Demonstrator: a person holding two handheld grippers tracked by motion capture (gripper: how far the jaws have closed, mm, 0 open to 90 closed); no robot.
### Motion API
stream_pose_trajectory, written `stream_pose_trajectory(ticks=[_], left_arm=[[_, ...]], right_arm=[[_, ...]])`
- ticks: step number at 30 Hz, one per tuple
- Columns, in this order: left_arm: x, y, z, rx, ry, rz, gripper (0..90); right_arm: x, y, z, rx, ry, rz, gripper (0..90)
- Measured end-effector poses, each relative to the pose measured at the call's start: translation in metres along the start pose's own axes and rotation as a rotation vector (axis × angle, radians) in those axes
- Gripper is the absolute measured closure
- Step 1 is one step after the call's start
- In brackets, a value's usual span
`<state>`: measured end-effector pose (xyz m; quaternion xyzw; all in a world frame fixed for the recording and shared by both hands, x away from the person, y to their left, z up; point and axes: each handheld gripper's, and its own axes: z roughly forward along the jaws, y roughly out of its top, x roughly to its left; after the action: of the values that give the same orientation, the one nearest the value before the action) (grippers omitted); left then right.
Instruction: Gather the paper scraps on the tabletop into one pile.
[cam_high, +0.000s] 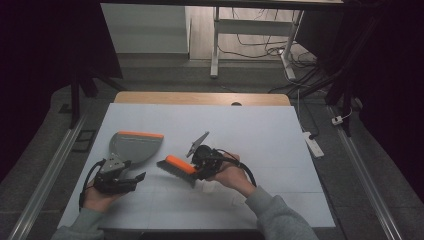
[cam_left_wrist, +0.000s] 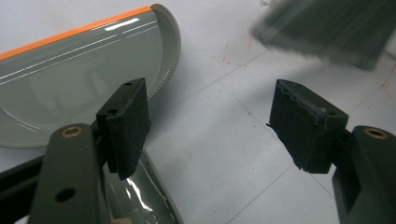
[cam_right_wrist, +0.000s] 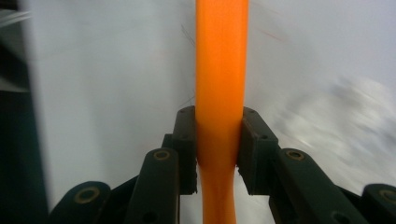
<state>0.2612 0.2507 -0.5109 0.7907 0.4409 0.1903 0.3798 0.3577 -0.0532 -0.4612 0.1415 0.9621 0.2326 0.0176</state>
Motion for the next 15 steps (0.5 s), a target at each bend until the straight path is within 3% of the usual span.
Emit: stream_pose_trajectory(ticks=[5,11,15], left_arm=[[0.0,0.0,0.001,0.005,-0.002,0.002,29.6],[-0.001,0.001,0.002,0.01,-0.002,0.005,29.6],[-0.001,0.0,0.001,0.007,-0.002,0.003,29.6]], right_arm=[[-0.022,-0.017,-0.014,-0.039,-0.029,0.089,70.6],[-0.015,-0.027,-0.056,-0.17,-0.018,0.078,70.6],[-0.015,-0.043,-0.09,-0.224,-0.088,0.133,70.5]])
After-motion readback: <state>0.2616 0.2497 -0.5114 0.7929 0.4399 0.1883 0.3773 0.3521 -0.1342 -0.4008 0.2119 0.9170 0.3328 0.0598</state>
